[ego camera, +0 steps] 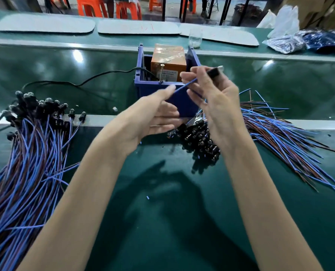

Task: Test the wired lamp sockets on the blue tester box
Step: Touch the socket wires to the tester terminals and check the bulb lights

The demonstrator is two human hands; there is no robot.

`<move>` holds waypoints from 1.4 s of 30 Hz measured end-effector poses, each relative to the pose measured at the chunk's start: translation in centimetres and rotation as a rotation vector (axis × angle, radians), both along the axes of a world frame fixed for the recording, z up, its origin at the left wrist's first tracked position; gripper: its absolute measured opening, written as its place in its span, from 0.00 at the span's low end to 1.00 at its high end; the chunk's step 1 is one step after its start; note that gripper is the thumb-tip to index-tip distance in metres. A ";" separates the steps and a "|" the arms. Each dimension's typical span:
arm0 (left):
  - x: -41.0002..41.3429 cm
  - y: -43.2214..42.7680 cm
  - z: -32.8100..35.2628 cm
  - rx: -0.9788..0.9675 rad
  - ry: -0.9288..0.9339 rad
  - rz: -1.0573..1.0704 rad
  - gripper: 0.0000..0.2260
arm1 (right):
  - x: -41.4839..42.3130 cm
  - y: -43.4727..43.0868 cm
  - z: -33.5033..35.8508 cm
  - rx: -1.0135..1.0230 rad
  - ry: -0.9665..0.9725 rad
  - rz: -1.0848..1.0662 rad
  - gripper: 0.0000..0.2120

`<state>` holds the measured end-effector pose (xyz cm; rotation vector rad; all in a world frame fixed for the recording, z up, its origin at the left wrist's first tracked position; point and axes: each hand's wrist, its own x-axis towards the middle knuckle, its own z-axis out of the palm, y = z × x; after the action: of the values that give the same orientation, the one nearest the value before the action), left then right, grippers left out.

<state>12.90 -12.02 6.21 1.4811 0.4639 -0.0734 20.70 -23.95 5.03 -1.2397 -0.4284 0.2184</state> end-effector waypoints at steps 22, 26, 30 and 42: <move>0.2 0.9 0.2 -0.488 -0.437 0.481 0.23 | 1.9 -3.8 1.7 -0.110 0.116 -0.115 0.06; 0.1 1.1 -0.1 -0.569 -0.544 0.598 0.25 | 2.3 -4.2 1.6 -0.136 0.113 -0.113 0.09; 0.0 1.9 -0.5 -0.499 -0.541 0.565 0.20 | 2.5 -4.6 1.6 -0.205 0.074 -0.097 0.10; 0.2 -0.6 -1.9 0.403 -0.377 -0.068 0.18 | 1.8 -4.1 1.5 -0.198 0.004 0.037 0.05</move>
<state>13.12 -12.61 4.29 1.8563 0.1231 0.2561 22.54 -28.05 6.55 -1.4260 -0.4347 0.3001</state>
